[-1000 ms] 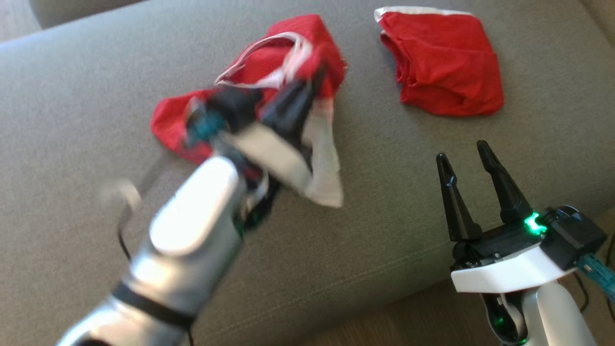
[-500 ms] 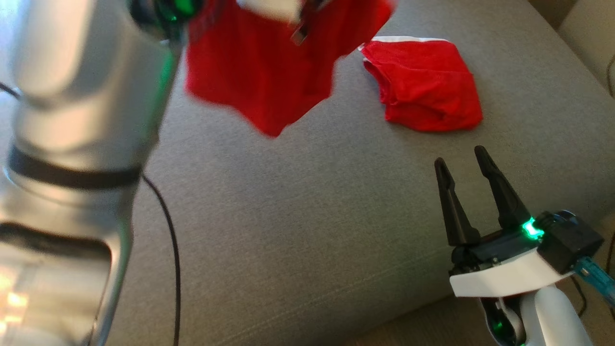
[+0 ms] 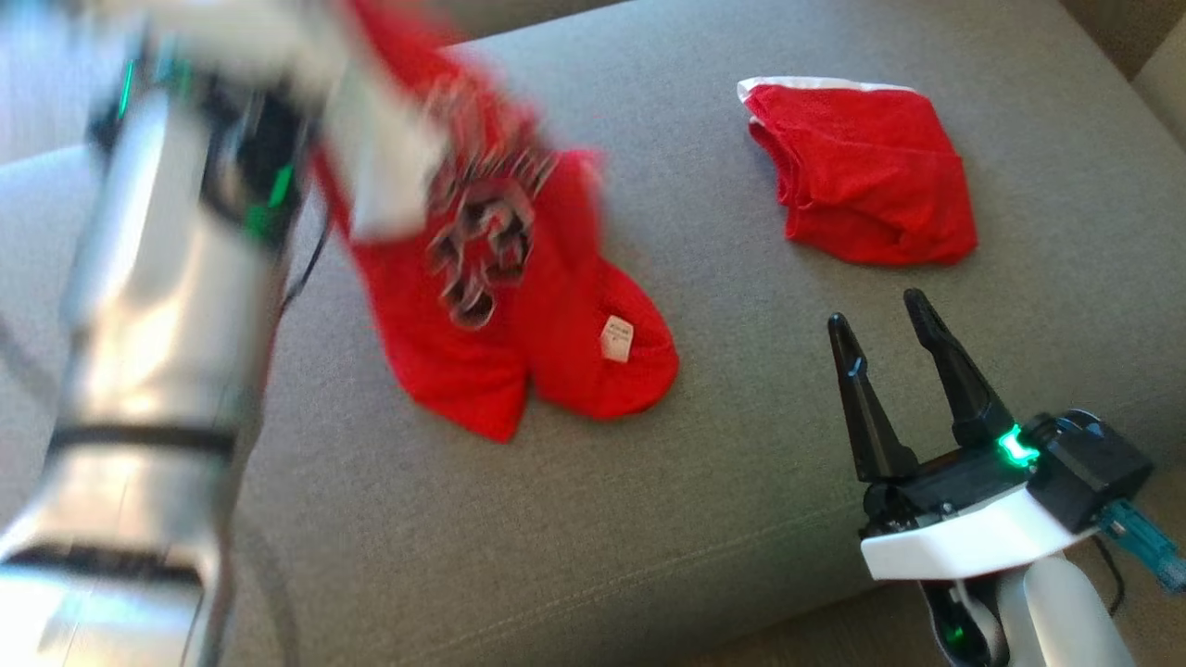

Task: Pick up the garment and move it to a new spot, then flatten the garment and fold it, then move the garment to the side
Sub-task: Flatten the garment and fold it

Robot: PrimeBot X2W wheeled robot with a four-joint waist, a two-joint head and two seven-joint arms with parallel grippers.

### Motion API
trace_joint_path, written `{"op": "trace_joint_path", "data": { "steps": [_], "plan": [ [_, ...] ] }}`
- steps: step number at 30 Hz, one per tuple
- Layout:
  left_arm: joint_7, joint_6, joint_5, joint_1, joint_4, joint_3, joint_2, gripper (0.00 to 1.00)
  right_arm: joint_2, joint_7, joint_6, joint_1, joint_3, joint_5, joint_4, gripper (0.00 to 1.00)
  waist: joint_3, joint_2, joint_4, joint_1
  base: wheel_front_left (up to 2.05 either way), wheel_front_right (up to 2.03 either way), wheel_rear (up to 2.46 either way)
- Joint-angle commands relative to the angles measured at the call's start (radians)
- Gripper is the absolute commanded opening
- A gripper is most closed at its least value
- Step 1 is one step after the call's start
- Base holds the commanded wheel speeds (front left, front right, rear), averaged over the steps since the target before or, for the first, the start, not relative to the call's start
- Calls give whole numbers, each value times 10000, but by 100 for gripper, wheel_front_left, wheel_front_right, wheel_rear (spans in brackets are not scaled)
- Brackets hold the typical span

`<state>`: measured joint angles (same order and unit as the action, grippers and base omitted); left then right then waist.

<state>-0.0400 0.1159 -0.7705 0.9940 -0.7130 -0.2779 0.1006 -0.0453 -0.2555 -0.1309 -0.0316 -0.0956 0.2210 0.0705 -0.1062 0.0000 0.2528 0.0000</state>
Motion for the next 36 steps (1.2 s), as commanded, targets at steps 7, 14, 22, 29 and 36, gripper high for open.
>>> {"op": "trace_joint_path", "data": {
  "steps": [7,14,22,29,36],
  "plan": [
    [-1682,-376,-60,-637,-944,981,1576,0,-49,-63,2,-441,-726,-22,-84,100,-552,0,-141,0,0,0,0],
    [-2201,-390,348,-825,-1372,1628,2178,36,-49,-63,2,-772,-1576,-11,-946,100,-910,0,-570,0,0,0,0],
    [-2215,-876,1671,-1575,63,2403,2308,100,-49,-63,2,-1497,-3499,1087,-2817,100,-1057,0,-1188,0,0,0,0],
    [-2216,-1045,3735,-4245,3014,2602,1598,100,-49,-63,2,-2473,-4467,3388,-5219,100,-795,0,-2324,0,0,0,0],
    [-2217,-990,4251,-5190,3233,2584,1296,100,-49,-63,2,-3340,-4764,4939,-6968,100,-720,0,-3199,0,0,0,0]
  ]
}}
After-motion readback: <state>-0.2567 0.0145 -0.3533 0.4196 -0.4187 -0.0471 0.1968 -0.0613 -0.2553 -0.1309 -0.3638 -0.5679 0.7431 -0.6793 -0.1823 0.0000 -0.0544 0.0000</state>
